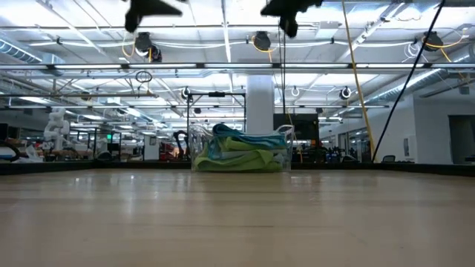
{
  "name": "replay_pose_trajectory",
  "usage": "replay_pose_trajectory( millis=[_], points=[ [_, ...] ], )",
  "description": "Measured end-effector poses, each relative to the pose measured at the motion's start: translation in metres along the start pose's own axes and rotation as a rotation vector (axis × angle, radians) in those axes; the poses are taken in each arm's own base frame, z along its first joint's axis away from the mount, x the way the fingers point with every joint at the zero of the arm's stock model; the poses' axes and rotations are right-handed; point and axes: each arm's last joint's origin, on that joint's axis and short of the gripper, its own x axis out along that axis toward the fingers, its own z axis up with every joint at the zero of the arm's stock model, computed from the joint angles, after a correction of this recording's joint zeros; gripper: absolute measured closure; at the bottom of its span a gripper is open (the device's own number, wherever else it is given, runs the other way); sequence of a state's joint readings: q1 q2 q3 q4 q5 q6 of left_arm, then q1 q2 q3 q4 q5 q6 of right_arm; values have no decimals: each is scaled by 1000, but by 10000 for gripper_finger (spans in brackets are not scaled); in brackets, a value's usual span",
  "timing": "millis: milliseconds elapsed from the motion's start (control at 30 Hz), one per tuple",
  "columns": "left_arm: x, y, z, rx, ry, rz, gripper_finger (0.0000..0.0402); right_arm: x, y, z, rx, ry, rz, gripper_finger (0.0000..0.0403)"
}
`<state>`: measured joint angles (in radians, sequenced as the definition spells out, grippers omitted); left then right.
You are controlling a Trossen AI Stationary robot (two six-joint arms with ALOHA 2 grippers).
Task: Fold microfiber towels
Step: Return to Home Position
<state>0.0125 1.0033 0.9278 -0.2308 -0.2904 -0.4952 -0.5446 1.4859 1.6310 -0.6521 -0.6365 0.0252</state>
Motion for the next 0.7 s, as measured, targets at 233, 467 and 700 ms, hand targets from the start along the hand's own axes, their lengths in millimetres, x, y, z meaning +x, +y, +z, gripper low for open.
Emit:
replay_pose_trajectory(
  millis=[233, 467, 700],
  points=[
    [-57, 4, 16, 70, -102, -96, 389, -5, 81, 7, -109, -114, 4, 403],
    [-80, 11, -3, 110, 79, -105, 384, 12, 137, -5, -200, -120, 50, 403],
    [-80, 12, -20, 102, 265, -112, 398, 39, 166, -31, -302, -219, 54, 403]
  ],
)
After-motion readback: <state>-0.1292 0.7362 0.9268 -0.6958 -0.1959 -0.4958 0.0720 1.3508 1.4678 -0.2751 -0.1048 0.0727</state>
